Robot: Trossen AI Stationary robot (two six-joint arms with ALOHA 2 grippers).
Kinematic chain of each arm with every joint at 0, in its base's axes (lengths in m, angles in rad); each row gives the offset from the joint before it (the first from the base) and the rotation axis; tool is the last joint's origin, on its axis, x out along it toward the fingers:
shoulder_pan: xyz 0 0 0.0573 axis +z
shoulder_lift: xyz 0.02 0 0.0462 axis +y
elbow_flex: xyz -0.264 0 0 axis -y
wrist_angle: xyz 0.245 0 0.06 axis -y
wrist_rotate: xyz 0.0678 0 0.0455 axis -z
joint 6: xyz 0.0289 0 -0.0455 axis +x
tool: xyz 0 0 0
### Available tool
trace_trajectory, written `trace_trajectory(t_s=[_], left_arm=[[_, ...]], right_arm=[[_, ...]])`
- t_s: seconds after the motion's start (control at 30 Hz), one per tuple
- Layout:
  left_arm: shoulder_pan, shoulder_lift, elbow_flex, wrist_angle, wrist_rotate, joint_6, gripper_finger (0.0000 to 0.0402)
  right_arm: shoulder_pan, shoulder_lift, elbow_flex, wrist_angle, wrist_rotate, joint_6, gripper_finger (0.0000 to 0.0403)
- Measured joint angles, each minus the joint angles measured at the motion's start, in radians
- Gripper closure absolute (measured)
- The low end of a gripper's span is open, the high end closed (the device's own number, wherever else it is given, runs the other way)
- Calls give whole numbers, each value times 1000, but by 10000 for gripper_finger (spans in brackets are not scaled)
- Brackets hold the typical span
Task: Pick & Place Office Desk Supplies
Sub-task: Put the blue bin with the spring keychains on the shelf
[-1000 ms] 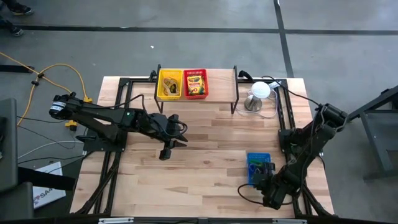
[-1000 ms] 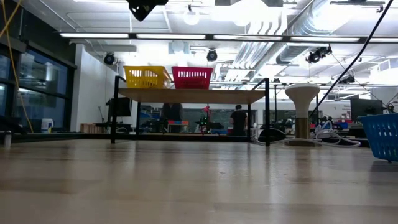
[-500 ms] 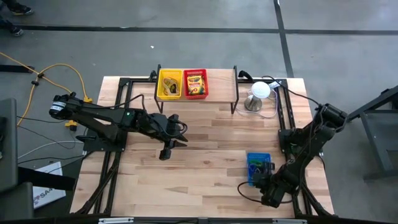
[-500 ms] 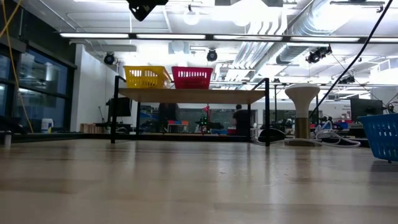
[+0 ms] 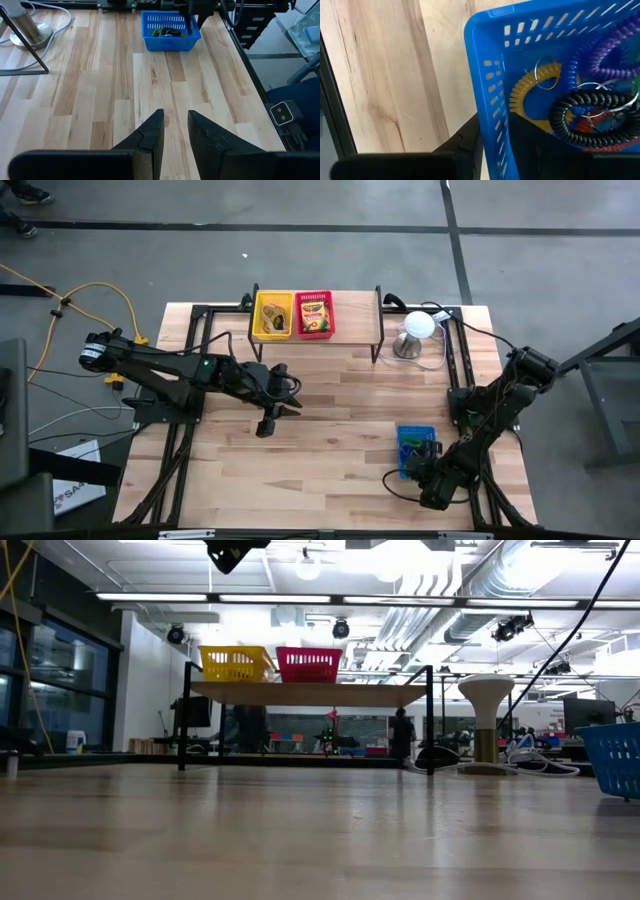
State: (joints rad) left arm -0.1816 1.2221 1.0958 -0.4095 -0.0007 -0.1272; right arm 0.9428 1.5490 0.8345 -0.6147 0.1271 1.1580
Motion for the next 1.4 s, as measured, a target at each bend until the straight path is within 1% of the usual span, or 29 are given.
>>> trace_trajectory(t_s=[0.1, 0.3, 0.77, 0.93, 1.4], left_arm=[[0, 0, 0, 0, 0, 0, 318], [0, 0, 0, 0, 0, 0, 318], [0, 0, 0, 0, 0, 0, 318], [0, 0, 0, 0, 0, 0, 318], [0, 0, 0, 0, 0, 0, 318]], right_arm=[[0, 0, 0, 0, 0, -1, 340], [0, 0, 0, -1, 4, -7, 392], [-1, 0, 15, -16, 4, -17, 399], [-9, 0, 85, -88, 9, -60, 400], [-79, 0, 367, -439, 100, -225, 401]])
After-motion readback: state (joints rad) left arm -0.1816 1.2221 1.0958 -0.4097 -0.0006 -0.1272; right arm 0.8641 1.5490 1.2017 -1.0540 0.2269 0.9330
